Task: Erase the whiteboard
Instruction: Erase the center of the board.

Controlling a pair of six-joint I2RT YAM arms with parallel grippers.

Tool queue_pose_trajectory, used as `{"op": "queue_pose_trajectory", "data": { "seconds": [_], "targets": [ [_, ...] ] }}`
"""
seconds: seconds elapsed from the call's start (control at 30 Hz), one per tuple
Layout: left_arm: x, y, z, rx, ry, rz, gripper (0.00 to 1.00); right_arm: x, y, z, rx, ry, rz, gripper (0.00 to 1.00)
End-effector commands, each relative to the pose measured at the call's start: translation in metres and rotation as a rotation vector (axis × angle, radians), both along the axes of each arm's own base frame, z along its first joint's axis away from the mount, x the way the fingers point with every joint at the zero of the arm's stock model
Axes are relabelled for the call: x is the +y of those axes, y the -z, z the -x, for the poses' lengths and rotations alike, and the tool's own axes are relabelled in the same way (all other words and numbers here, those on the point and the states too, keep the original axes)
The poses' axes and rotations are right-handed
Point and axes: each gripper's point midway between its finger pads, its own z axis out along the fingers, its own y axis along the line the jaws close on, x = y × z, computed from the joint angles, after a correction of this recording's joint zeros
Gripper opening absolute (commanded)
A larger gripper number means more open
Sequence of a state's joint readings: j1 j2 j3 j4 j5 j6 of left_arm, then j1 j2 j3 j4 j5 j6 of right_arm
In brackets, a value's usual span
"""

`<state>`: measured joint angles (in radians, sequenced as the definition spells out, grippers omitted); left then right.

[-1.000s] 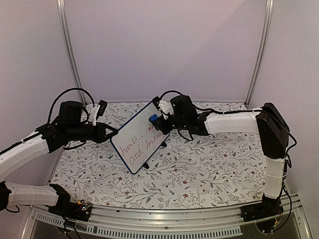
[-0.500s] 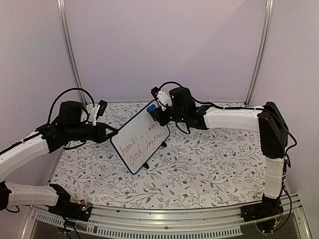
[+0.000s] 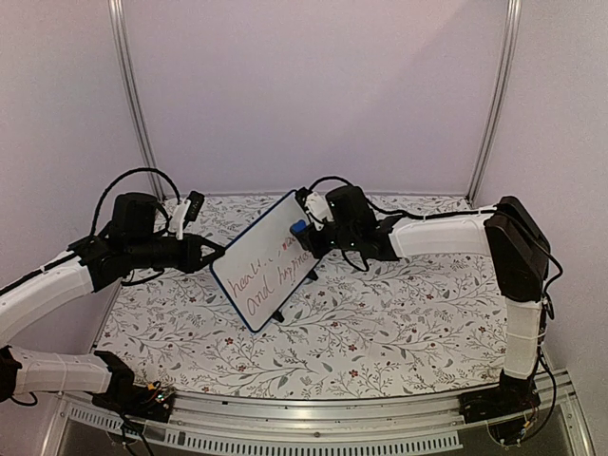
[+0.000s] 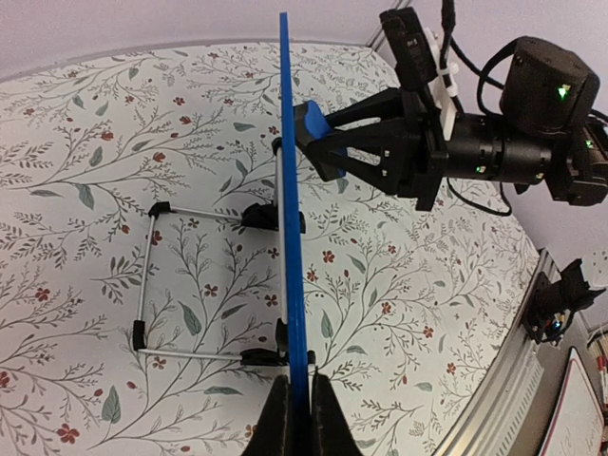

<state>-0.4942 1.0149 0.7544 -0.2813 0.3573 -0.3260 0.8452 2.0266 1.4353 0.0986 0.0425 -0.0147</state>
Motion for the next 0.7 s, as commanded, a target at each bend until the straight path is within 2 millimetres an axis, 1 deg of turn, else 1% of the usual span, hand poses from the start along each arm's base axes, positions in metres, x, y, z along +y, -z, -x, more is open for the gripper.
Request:
{"op": "queue_pose_trajectory", "data": {
  "seconds": [0.0, 0.13, 0.17, 0.33, 0.4, 0.57, 0.67],
  "targets": [
    [-0.016, -0.005, 0.015, -0.011, 0.124, 0.032, 0.0, -0.001, 0.014, 0.0, 0.023, 0.007, 0.014, 0.15],
    [-0.016, -0.004, 0.015, -0.009, 0.122, 0.03, 0.0, 0.006, -0.001, -0.002, -0.003, 0.0, 0.003, 0.15],
    [-0.016, -0.004, 0.015, -0.009, 0.122, 0.03, 0.0, 0.009, -0.008, -0.002, -0.016, -0.005, -0.002, 0.15],
    [-0.016, -0.004, 0.015, -0.01, 0.124, 0.03, 0.0, 0.023, -0.023, 0.006, -0.058, -0.031, -0.001, 0.15],
    [-0.016, -0.004, 0.015, -0.009, 0.122, 0.029, 0.0, 0.024, -0.029, 0.006, -0.065, -0.03, -0.012, 0.15],
    [-0.016, -0.004, 0.015, -0.009, 0.124, 0.032, 0.0, 0.02, -0.042, -0.006, -0.088, 0.015, -0.028, 0.15],
    [-0.016, -0.004, 0.015, -0.009, 0.125, 0.032, 0.0, 0.017, -0.051, -0.016, -0.09, 0.035, -0.054, 0.15]
  ]
}}
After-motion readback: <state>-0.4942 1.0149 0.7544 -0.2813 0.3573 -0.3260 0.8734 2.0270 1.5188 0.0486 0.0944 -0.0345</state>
